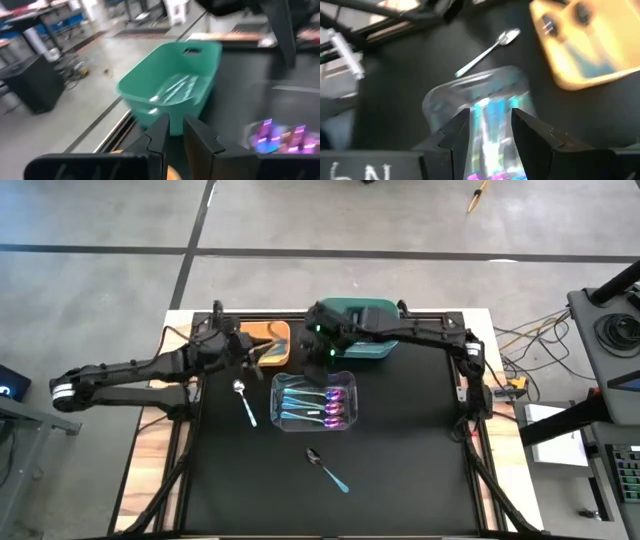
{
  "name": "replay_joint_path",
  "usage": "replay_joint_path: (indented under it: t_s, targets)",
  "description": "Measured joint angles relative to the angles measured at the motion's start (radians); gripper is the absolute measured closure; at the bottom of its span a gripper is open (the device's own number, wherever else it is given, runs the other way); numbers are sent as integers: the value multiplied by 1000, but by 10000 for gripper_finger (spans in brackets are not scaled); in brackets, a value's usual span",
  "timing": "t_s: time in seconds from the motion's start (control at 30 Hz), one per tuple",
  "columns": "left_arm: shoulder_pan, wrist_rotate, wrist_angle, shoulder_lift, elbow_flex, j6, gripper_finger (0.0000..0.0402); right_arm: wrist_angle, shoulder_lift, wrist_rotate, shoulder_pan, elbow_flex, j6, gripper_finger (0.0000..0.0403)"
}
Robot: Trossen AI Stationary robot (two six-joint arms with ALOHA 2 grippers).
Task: Sort silverware by color (type)
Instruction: Put the blue spoon into the yellow bin
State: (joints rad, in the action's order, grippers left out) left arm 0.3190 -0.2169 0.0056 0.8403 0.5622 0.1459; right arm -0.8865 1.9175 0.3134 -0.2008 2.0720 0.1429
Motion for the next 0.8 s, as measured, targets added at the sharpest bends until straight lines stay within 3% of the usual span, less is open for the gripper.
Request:
replay_joint_path:
  t_s: [0.5, 0.8]
  targets:
    - [-277, -8, 269, -91, -133, -165, 364, -159, 3, -92, 331, 0, 363, 268]
    - [-411, -2, 337, -90, -160, -194, 364, -136, 3, -283, 547, -71, 522, 268]
